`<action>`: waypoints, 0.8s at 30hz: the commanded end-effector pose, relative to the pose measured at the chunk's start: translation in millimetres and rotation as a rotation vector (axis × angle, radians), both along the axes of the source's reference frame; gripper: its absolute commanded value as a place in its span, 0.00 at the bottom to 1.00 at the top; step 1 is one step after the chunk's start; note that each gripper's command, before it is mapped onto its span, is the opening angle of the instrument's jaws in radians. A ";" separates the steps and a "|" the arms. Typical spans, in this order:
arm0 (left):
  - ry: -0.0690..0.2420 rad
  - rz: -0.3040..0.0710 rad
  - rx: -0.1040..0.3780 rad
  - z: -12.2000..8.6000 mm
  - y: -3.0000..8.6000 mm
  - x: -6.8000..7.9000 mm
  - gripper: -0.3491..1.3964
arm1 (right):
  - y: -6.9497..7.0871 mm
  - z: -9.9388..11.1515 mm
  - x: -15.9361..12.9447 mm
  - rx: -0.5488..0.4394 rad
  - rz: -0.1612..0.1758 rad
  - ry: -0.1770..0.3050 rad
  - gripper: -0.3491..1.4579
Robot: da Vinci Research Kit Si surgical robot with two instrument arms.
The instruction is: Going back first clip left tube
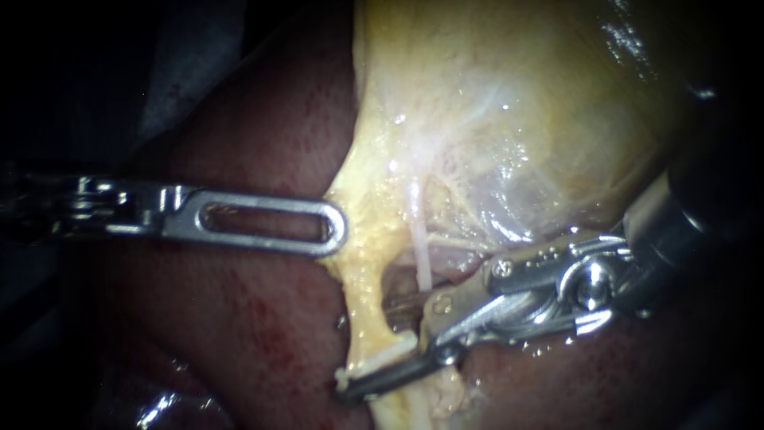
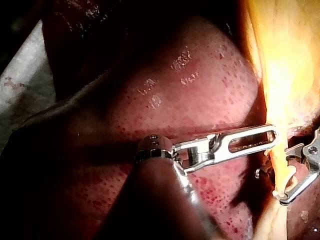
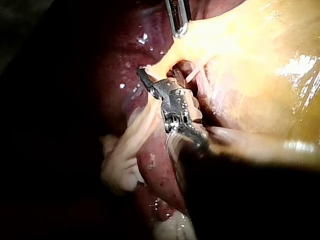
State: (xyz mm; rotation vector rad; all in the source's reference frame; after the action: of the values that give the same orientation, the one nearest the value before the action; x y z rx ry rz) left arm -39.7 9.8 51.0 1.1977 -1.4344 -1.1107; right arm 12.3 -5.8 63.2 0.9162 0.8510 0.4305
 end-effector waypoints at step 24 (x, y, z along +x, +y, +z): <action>0.000 0.001 0.000 0.1 0.0 0.2 0.00 | 3.2 -3.5 -3.1 -0.162 -0.041 0.100 0.47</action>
State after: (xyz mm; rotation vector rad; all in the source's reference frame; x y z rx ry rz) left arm -39.5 9.8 51.2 1.1985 -1.4336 -1.1098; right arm 9.1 -2.5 59.5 0.8057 0.9455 0.2755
